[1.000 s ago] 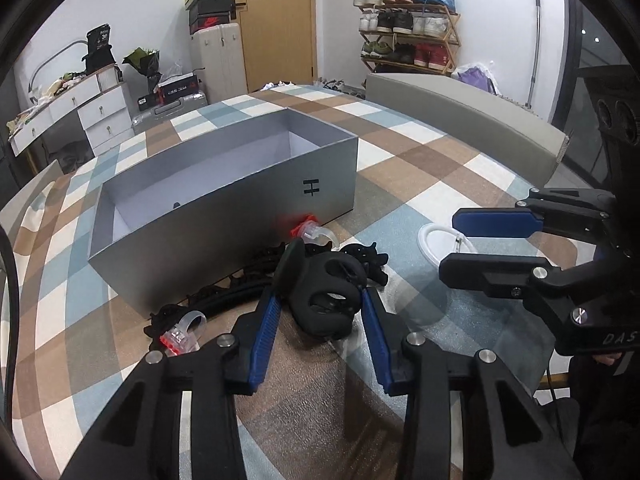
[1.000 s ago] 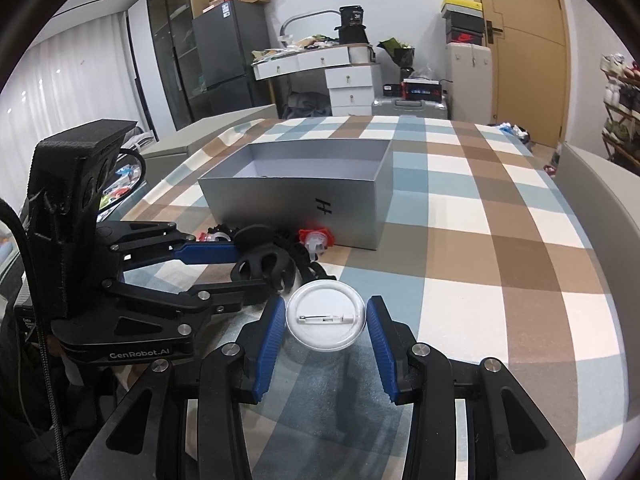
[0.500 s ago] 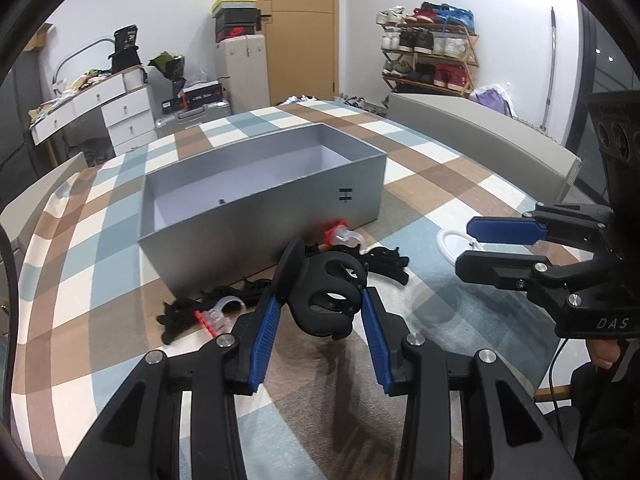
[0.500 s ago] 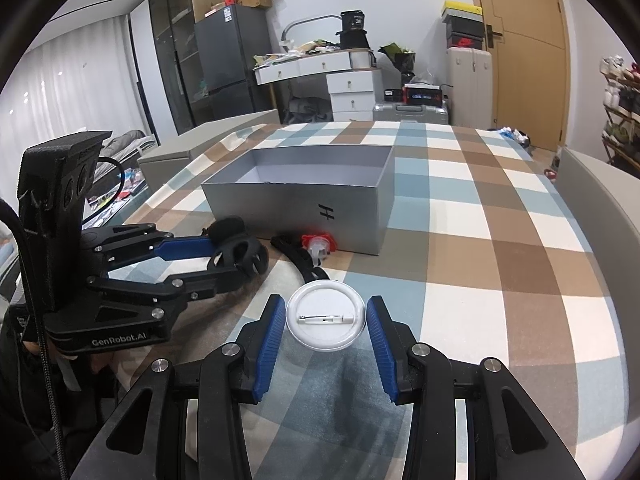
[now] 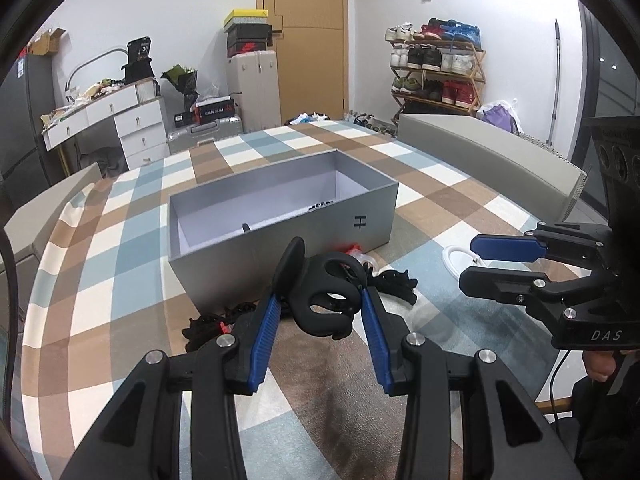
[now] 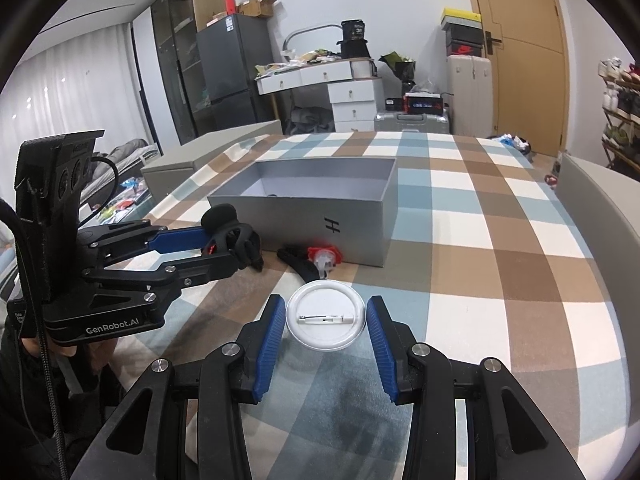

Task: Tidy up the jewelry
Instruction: 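Carry the white badge and black claw clip over the grey box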

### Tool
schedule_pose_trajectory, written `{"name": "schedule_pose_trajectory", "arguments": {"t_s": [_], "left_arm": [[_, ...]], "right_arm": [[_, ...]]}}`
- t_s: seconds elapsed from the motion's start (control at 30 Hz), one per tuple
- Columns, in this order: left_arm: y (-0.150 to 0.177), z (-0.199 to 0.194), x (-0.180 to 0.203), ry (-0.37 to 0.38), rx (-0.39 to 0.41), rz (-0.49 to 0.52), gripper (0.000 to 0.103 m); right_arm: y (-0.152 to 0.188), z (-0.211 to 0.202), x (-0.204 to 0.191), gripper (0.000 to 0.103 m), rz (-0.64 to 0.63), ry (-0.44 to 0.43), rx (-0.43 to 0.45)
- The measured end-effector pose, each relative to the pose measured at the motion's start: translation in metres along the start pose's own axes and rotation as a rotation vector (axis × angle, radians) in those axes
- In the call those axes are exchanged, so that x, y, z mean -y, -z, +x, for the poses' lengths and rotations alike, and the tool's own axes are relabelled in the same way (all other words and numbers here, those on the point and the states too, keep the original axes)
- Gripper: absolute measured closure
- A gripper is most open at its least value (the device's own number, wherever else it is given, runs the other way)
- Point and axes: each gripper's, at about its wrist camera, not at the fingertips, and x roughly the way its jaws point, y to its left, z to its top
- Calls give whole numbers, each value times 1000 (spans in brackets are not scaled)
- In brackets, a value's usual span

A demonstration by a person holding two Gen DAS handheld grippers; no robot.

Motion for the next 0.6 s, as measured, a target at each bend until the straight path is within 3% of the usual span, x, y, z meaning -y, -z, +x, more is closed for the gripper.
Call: {"name": "schedule_pose_trajectory", "arguments": {"t_s": [0.6], "left_arm": [[-7, -12, -6, -4, 55, -35, 67]], "right_arm": [[-8, -5, 0, 62, 20, -20, 60]]}}
